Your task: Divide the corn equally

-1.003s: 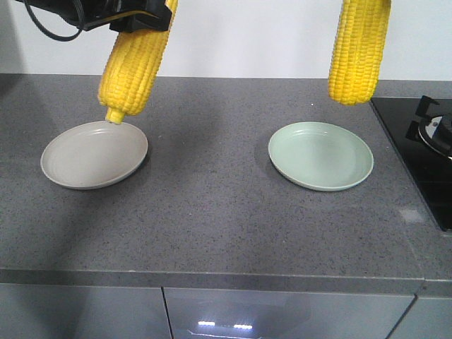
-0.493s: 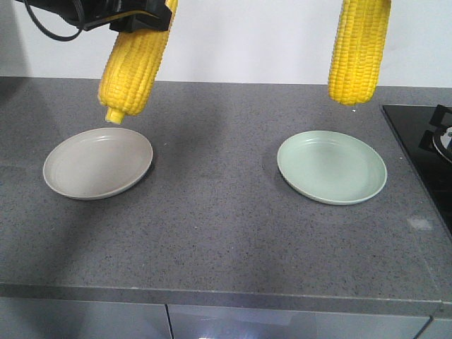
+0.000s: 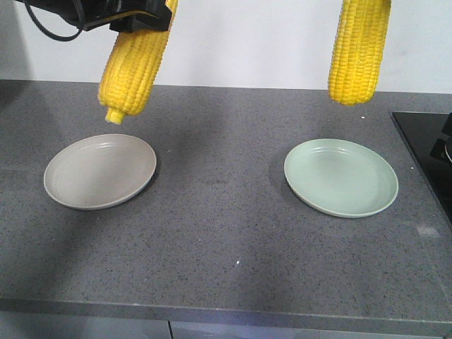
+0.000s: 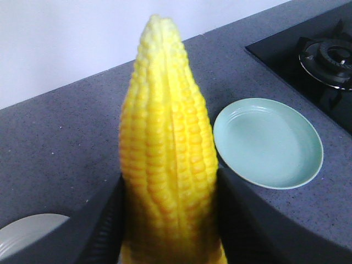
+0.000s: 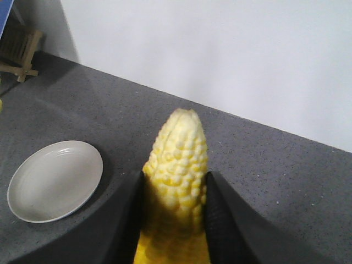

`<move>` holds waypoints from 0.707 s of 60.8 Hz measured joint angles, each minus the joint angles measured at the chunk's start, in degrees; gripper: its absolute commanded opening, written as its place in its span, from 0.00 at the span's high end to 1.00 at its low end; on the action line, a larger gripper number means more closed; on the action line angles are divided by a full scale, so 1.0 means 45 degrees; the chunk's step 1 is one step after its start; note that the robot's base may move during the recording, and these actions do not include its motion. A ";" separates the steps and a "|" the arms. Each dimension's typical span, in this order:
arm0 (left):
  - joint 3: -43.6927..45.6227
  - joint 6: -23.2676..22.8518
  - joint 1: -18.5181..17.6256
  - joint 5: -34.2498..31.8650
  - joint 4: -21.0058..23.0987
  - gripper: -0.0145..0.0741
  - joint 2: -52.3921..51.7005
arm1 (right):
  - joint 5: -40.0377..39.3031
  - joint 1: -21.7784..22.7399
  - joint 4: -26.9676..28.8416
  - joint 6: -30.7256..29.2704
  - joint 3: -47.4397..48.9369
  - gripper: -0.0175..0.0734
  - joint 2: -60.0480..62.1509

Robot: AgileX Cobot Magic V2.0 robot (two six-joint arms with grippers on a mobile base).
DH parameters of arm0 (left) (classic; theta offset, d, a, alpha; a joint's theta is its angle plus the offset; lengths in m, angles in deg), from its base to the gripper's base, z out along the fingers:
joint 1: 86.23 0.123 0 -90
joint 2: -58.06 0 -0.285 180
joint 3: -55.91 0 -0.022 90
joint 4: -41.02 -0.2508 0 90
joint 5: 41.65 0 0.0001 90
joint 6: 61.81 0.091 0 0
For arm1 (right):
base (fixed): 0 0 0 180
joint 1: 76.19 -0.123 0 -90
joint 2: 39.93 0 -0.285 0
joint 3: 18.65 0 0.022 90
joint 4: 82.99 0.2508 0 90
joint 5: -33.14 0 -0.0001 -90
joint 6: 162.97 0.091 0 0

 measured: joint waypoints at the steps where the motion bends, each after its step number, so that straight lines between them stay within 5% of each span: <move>1: 0.0000 0.0000 0.0000 0.0000 0.0000 0.84 0.0000 | 0.0000 0.0000 0.0000 0.0000 0.0000 0.81 0.0000; 43: 0.0000 0.0000 0.0000 0.0000 0.0000 0.84 0.0000 | 0.0000 0.0000 0.0000 0.0000 0.0000 0.81 0.0000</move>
